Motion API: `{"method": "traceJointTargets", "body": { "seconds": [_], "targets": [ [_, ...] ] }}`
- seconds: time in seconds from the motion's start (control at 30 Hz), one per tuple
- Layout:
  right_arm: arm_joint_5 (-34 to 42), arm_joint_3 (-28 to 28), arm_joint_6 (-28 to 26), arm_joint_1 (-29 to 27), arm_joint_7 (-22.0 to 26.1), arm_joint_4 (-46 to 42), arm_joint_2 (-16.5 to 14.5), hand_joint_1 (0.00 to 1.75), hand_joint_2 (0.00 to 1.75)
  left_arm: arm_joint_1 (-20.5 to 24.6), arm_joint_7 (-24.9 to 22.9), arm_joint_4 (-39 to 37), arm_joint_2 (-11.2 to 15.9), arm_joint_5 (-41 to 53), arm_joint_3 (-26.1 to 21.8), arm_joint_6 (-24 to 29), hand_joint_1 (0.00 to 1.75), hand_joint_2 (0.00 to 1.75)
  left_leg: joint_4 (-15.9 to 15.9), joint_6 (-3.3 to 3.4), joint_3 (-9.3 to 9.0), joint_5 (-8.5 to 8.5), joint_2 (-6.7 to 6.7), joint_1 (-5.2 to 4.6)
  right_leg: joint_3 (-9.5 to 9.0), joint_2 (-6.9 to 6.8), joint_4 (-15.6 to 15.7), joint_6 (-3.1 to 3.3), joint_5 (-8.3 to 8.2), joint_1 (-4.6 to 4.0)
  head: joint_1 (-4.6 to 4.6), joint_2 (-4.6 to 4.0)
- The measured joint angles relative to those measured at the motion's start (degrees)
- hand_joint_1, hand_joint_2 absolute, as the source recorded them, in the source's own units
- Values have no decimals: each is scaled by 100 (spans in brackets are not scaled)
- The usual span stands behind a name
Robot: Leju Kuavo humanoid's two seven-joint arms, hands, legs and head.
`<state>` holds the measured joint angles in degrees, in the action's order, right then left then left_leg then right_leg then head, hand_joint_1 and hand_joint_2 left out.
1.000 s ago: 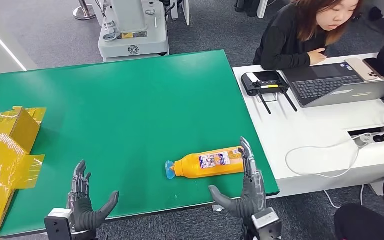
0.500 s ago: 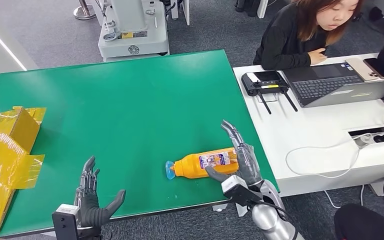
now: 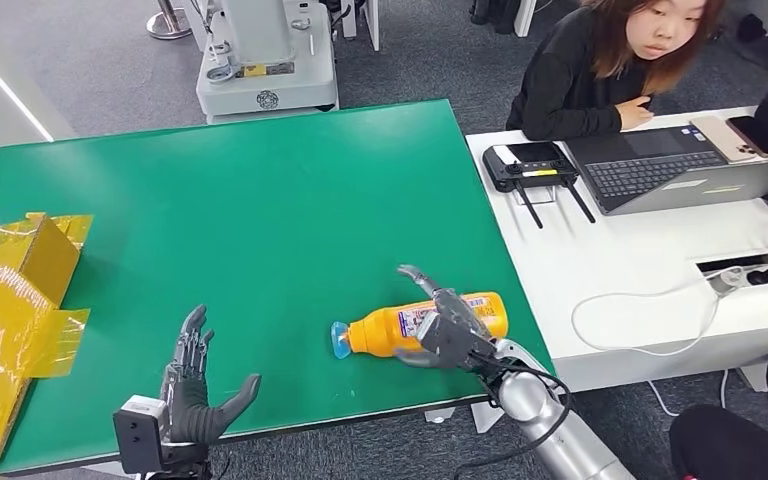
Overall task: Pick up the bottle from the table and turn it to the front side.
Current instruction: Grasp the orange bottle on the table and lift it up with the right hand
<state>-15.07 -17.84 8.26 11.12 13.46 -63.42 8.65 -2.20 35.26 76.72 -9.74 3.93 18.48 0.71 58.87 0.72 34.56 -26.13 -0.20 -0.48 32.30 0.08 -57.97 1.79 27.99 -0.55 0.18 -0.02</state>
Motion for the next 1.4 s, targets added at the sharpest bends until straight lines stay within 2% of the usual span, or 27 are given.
{"method": "traceJointTargets", "body": {
  "seconds": [0.07, 0.2, 0.3, 0.43, 0.6, 0.8, 1.4],
  "targets": [
    [434, -3, 487, 118, -54, 93, 176, 0, 175, 17, -103, -8, 4, -37, 7, -66, 0, 175, 1, 0, 1, 0, -5, -1, 0, -5, 0, -1, 0, 2, -1, 0],
    [844, -10, 879, 320, -449, 136, 703, 0, 175, 33, -459, -16, 32, -331, 13, -311, 0, 175, 4, 1, 6, 0, -11, -3, -1, -11, 0, -2, -1, 3, 1, 0],
    [1015, -14, 1126, 401, -727, 120, 975, 0, 175, 58, -718, -57, 49, -504, 20, -496, 0, 175, 8, 3, 5, -2, -7, -3, -1, -5, 1, -4, -2, 3, 1, 0],
    [1085, -112, 1233, 472, -886, 88, 1203, 0, 175, 111, -772, -147, 78, -527, 76, -549, 0, 175, 10, 4, 2, -2, -8, -2, -2, -7, 1, -4, -2, 2, -2, 0],
    [1166, -269, 845, 325, -761, -133, 1488, 0, 175, 142, -719, -225, 100, -515, 123, -442, 0, 175, 9, 4, 4, -2, -11, -1, -3, -10, 0, -4, -2, 1, -1, 0],
    [1080, -502, 189, -22, -49, -378, 1438, 0, 175, 152, -537, -307, 165, -387, 177, -149, 0, 175, 7, 4, 4, -3, -9, 0, -2, -8, 0, -3, 0, -1, -2, 0],
    [1041, -739, 63, -138, 7, -438, 1341, 0, 175, 154, -507, -370, 229, -363, 246, -106, 0, 175, 7, 4, 5, -3, -7, -1, -2, -8, 0, -4, 0, 0, -1, 0]
  ]
}}
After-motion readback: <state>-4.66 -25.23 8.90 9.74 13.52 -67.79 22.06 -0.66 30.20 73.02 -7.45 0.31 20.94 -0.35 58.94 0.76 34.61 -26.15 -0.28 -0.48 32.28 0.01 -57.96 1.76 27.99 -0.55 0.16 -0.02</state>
